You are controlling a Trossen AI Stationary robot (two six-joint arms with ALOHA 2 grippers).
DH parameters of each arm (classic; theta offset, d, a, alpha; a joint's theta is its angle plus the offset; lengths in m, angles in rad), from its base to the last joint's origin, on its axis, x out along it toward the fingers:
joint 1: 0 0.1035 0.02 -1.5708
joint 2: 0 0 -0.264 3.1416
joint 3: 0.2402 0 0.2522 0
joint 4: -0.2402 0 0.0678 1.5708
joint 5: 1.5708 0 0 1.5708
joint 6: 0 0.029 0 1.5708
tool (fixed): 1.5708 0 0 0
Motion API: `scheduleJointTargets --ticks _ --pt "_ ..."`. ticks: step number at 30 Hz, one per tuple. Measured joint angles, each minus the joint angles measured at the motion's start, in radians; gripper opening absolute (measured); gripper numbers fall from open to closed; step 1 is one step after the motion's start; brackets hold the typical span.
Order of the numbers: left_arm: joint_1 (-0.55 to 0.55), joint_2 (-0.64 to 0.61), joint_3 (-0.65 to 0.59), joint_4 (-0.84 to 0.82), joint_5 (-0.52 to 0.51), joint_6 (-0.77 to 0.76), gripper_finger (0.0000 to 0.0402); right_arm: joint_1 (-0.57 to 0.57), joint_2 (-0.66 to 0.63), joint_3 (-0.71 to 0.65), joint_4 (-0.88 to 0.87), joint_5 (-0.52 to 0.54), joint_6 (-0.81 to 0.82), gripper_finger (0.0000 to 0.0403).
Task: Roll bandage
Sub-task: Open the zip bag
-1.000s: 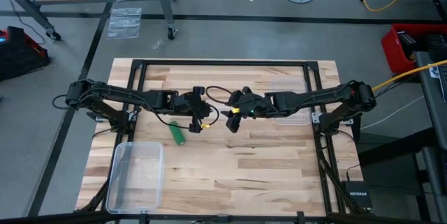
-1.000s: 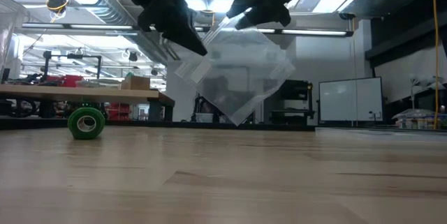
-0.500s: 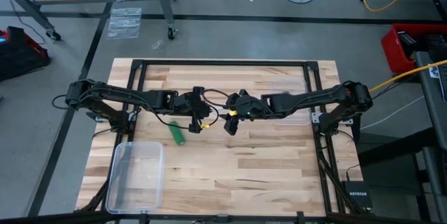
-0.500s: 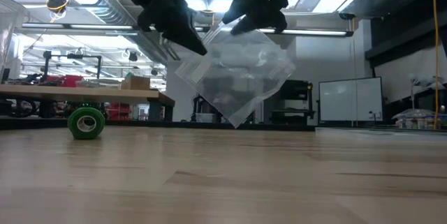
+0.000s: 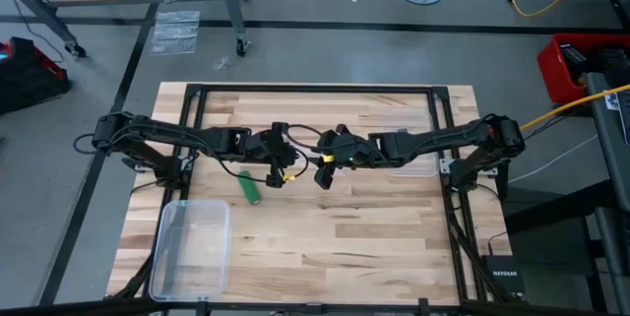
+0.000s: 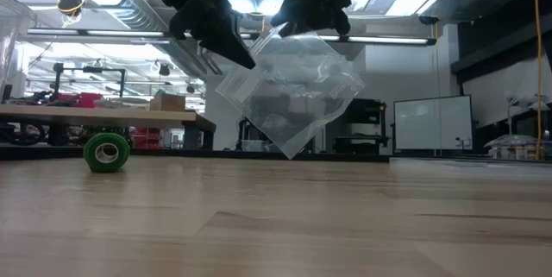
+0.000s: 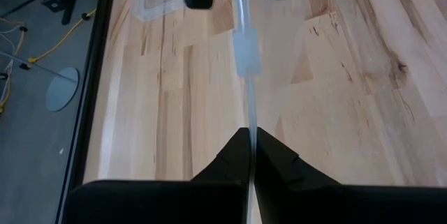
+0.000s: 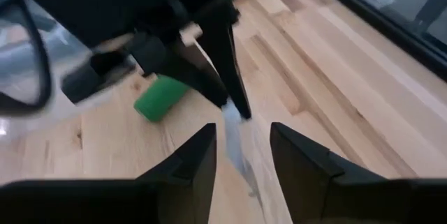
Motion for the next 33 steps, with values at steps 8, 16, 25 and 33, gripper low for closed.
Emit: scheduleJointTargets --ticks 8,16,25,33 --pt "0.0 0.0 0.0 -0.007 0.0 0.0 0.0 0.0 -0.001 0.0 0.028 -0.003 -0.022 0.014" --pt "0.0 0.0 0.0 -0.006 0.0 0.0 0.0 0.0 -0.001 0.0 0.03 -0.003 -0.021 0.014" --pt "0.0 0.0 0.0 -0.005 0.0 0.0 0.0 0.0 -0.001 0.0 0.029 -0.004 -0.021 0.014" --pt "0.0 0.0 0.0 -0.005 0.0 0.0 0.0 0.0 -0.001 0.0 0.029 -0.031 -0.02 0.0138"
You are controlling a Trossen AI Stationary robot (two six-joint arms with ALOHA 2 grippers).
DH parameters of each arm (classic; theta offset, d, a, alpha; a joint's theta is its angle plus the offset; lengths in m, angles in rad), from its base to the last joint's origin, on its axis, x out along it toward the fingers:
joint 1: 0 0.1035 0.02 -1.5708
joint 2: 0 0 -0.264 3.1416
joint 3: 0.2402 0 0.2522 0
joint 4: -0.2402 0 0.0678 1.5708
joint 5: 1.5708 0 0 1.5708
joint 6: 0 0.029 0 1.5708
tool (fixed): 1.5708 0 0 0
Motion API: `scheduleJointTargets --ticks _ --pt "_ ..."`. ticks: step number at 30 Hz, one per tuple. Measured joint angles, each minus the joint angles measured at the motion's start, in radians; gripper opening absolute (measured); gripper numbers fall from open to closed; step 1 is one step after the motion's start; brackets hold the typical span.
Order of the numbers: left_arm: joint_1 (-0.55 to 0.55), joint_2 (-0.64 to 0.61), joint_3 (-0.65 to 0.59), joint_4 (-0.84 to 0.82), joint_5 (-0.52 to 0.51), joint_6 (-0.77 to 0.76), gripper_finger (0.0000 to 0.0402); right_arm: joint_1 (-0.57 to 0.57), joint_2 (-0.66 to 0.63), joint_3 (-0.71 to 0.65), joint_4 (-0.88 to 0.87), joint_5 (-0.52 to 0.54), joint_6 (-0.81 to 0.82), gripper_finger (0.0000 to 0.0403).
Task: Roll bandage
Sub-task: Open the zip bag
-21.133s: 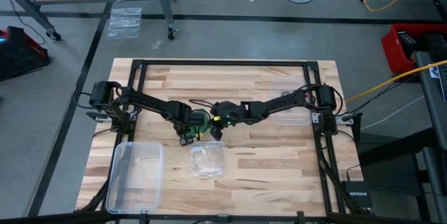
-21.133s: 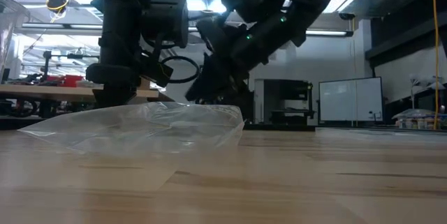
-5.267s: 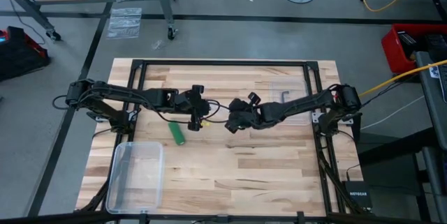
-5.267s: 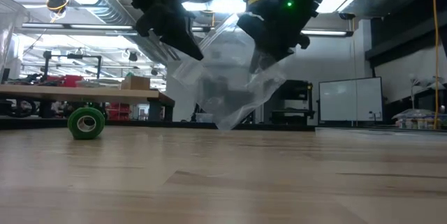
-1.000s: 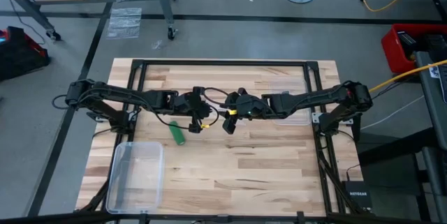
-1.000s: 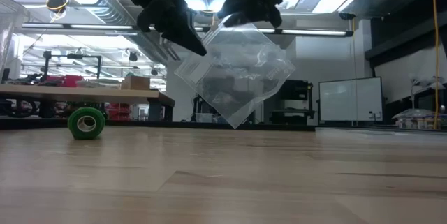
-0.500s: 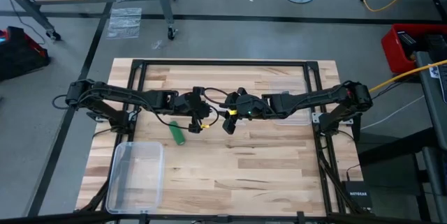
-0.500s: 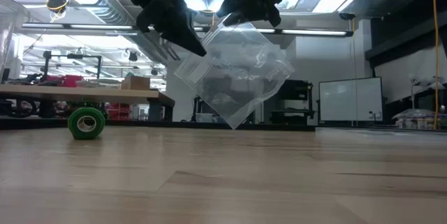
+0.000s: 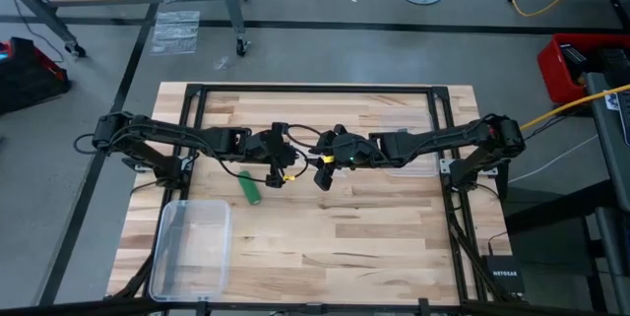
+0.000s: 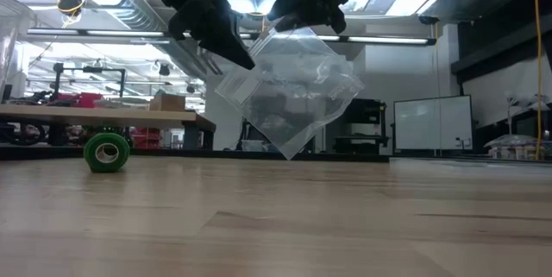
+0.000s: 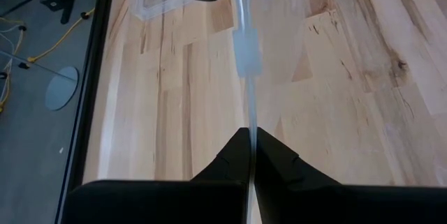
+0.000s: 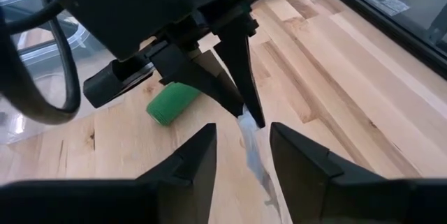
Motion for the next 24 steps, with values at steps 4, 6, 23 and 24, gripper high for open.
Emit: scheduleJointTargets --ticks 4,6,23,24 --pt "0.0 0.0 0.0 0.0 0.0 0.0 0.0 0.0 0.0 0.0 0.0 0.0 0.0 0.0122" --pt "0.0 0.0 0.0 0.0 0.0 0.0 0.0 0.0 0.0 0.0 0.0 0.0 0.0 0.0112" --pt "0.0 0.0 0.0 0.0 0.0 0.0 0.0 0.0 0.0 0.0 0.0 0.0 -0.001 0.0034" --pt "0.0 0.0 0.0 0.0 0.0 0.0 0.0 0.0 0.0 0.0 0.0 0.0 -0.001 0.0029"
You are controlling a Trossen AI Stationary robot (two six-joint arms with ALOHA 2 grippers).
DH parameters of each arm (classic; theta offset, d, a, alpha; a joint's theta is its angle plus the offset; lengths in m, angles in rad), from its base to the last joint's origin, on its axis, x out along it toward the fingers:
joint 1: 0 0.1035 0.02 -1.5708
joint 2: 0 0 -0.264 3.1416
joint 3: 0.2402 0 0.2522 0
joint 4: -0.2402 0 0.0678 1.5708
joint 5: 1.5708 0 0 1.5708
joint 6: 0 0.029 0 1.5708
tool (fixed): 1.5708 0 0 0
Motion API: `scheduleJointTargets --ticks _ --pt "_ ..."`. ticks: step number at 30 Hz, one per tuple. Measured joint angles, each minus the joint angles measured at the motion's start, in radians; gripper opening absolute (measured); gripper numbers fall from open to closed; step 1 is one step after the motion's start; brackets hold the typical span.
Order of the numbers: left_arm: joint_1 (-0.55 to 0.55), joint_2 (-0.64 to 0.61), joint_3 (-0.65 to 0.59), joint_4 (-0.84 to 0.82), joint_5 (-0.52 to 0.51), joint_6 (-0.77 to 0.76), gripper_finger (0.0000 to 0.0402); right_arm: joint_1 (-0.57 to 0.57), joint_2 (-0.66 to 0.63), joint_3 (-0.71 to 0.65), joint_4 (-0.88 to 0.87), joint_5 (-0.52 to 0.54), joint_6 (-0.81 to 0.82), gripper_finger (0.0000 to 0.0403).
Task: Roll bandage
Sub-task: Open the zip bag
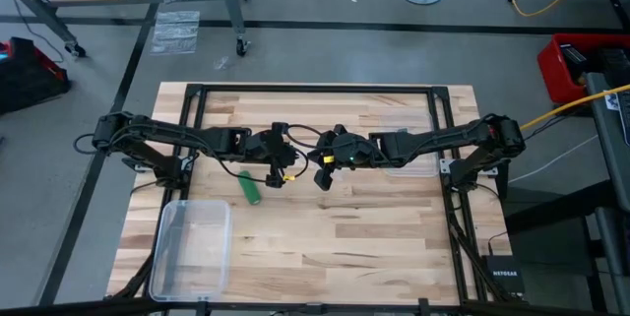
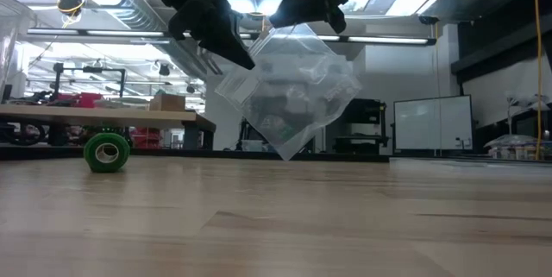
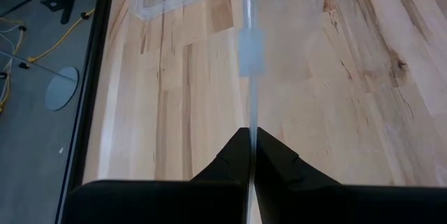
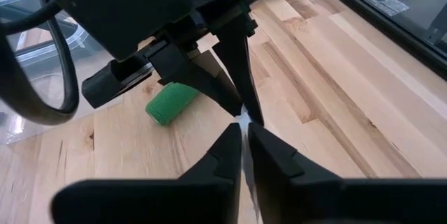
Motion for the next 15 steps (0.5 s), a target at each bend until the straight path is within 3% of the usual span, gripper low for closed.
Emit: scheduleJointTargets --ticks 5,15 --pt "0.0 0.0 0.0 0.0 0.0 0.0 0.0 0.0 0.0 0.0 0.0 0.0 -0.001 0.001" --pt "0.0 0.0 0.0 0.0 0.0 -0.008 0.0 0.0 0.0 0.0 0.0 0.0 -0.001 0.001"
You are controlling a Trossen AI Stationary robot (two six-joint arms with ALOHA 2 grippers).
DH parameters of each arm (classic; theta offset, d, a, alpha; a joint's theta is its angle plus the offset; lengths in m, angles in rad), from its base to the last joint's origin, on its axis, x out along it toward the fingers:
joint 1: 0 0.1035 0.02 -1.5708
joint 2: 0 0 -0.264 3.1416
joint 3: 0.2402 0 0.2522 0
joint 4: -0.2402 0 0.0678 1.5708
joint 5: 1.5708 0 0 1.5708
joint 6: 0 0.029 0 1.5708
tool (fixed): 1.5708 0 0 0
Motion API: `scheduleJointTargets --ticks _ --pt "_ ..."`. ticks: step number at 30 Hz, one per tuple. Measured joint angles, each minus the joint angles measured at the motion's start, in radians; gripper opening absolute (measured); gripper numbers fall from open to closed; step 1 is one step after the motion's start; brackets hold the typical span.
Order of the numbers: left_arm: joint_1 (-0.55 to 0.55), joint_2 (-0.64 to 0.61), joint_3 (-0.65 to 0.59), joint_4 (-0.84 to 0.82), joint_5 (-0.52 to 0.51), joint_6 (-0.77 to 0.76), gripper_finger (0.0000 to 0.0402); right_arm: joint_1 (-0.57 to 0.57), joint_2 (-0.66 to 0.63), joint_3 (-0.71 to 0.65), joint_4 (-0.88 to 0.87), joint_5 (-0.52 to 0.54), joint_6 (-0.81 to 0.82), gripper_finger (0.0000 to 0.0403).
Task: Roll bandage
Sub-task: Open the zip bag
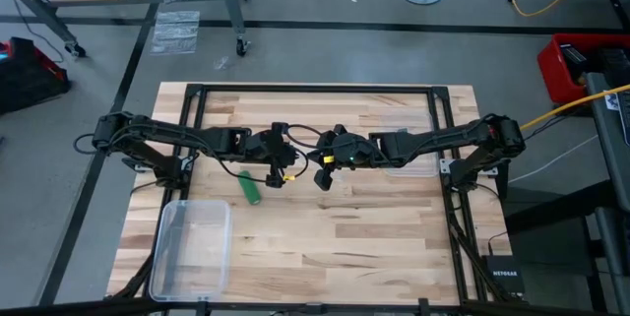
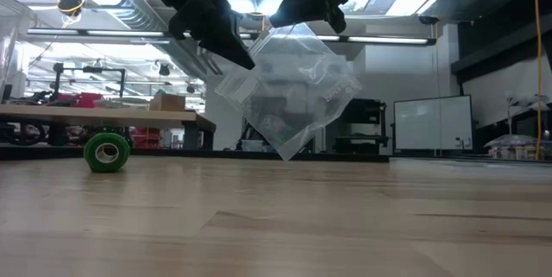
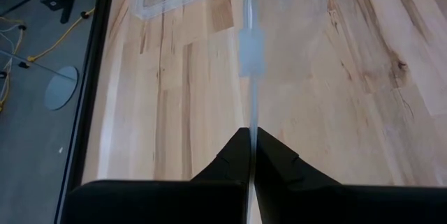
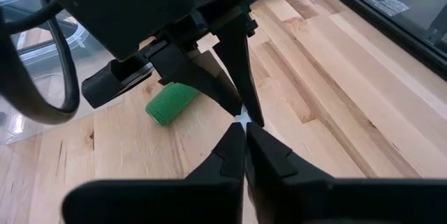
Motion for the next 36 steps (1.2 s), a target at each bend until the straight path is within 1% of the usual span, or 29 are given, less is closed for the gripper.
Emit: scheduleJointTargets --ticks 8,10,12,20,24,29,36 --pt "0.0 0.0 -0.001 0.007 0.0 0.004 0.0 0.0 0.0 0.0 0.0 0.0 0.0 0.0006" --pt "0.0 0.0 -0.001 0.007 0.0 0.001 0.0007 0.0 0.0 0.0 -0.001 0.0 -0.001 0.0005" --pt "0.0 0.0 -0.001 0.012 0.0 0.001 0.0024 0.0 0.0 0.0 -0.003 0.0 -0.001 0.0004" --pt "0.0 0.0 -0.001 0.012 0.007 -0.01 0.0119 0.0 0.0 0.0 -0.063 0.002 -0.001 0.0004" --pt "0.0 0.0 -0.001 0.034 0.025 -0.011 0.0143 0.0 0.0 0.0 -0.066 0.002 -0.001 0.0003" --pt "0.0 0.0 -0.001 0.114 0.076 0.008 0.0146 0.0 0.0 0.0 -0.072 0.002 -0.001 0.0003" --pt "0.0 0.0 0.0 0.139 0.077 0.023 0.0132 0.0 0.0 0.0 -0.077 0.003 -0.022 0.0002"
